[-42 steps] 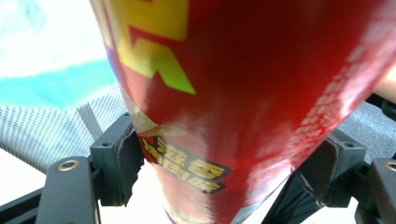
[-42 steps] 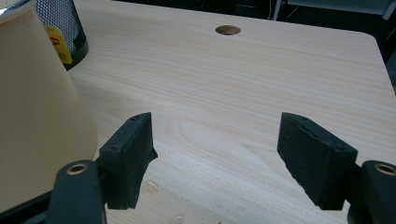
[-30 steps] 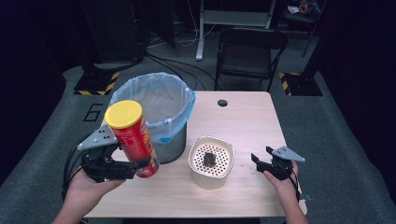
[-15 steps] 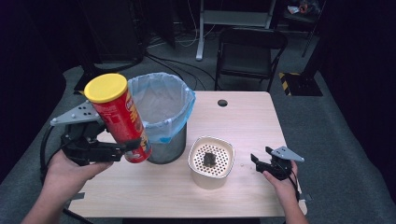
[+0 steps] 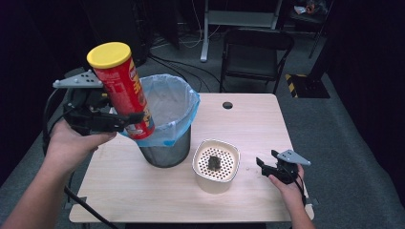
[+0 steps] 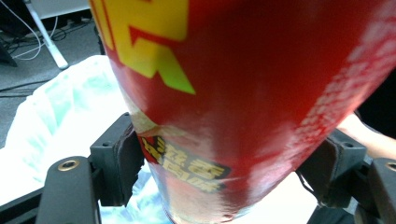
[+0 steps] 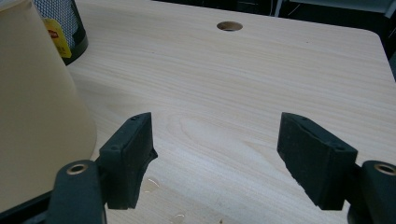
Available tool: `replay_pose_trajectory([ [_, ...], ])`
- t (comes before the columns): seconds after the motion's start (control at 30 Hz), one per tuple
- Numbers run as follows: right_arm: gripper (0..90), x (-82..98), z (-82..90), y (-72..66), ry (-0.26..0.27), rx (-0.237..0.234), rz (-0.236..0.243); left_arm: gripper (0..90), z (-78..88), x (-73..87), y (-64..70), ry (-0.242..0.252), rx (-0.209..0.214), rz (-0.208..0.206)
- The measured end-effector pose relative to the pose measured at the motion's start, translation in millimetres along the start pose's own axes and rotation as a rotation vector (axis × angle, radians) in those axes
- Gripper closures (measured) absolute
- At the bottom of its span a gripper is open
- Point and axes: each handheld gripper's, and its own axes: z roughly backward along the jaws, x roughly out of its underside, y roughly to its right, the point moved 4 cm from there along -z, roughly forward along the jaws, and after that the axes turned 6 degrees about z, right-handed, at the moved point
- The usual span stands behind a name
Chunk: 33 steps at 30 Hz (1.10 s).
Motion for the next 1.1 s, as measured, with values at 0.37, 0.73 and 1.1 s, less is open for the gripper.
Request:
replay_pose_trajectory([
  [0.37,26.4,0.7,-0.9,-0.4,-0.003,-0.007,0.012,23.7,-31.4,-10.1,-27.9,0.009,-0.013,0.004],
  [0.73,26.4,1.2,-2.2,-1.5,-0.004,-0.013,0.009,23.6,-69.2,4.4,-60.5,-0.006,-0.045,0.035],
  [1.1,26.4,1.4,-3.4,-2.8,-0.008,-0.019,0.019,23.5,-91.1,16.6,-77.5,-0.040,-0.071,0.058],
])
